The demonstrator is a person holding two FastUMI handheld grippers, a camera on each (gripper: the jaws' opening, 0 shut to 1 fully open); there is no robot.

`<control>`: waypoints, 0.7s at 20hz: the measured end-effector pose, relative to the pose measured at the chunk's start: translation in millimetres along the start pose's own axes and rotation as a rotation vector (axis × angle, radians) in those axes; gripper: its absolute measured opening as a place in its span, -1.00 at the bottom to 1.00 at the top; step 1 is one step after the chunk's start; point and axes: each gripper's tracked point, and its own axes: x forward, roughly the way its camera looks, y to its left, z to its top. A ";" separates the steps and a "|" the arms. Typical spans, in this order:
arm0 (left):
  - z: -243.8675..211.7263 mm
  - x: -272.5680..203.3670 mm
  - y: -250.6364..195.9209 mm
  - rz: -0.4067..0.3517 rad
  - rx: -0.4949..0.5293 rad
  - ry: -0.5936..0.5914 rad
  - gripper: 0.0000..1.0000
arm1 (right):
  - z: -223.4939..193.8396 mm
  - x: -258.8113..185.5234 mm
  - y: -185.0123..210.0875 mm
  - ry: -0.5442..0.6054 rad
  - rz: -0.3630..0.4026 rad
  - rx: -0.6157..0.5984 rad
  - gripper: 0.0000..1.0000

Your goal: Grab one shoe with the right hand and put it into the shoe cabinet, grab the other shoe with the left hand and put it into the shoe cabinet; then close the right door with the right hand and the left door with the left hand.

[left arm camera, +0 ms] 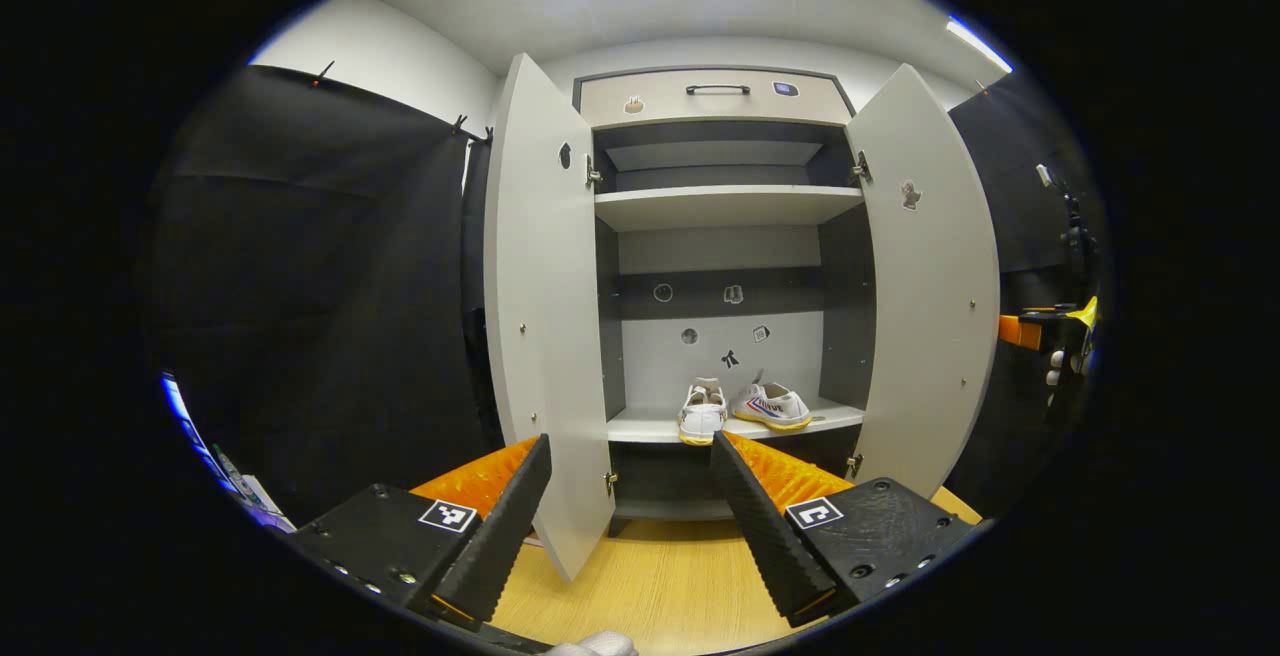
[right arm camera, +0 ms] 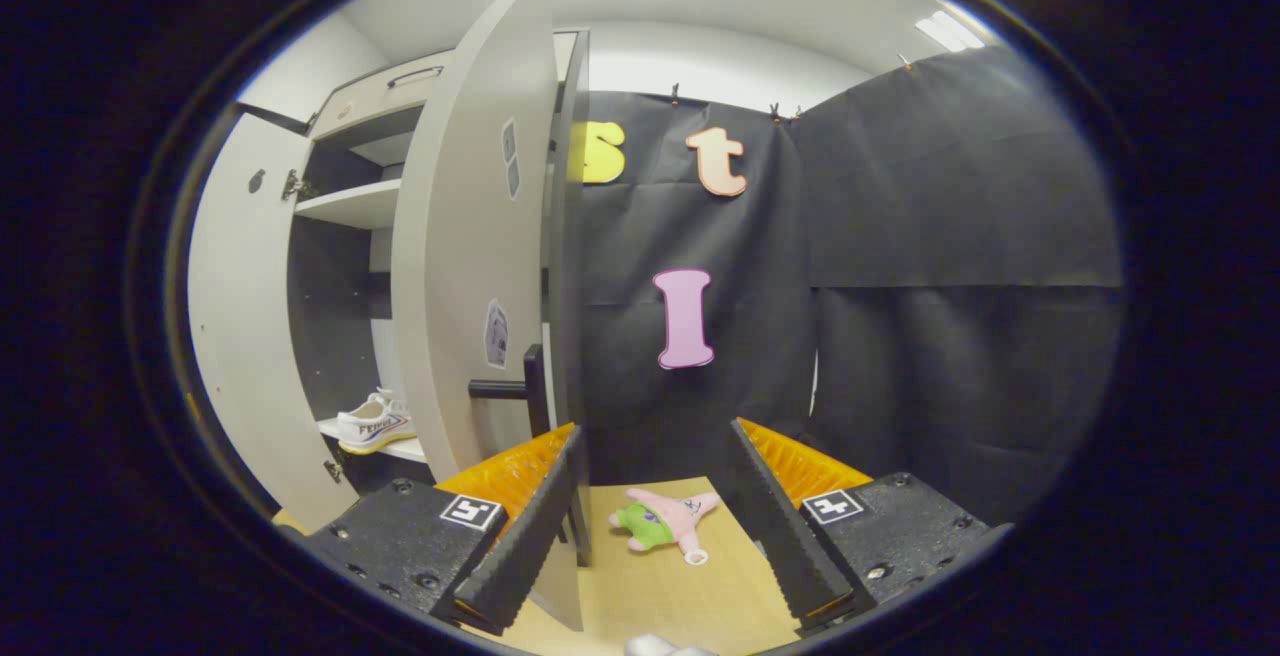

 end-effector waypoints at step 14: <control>-11.0 -9.3 59.7 0.092 0.001 0.031 0.93 | -2.9 -0.7 171.6 0.002 0.288 -0.004 0.93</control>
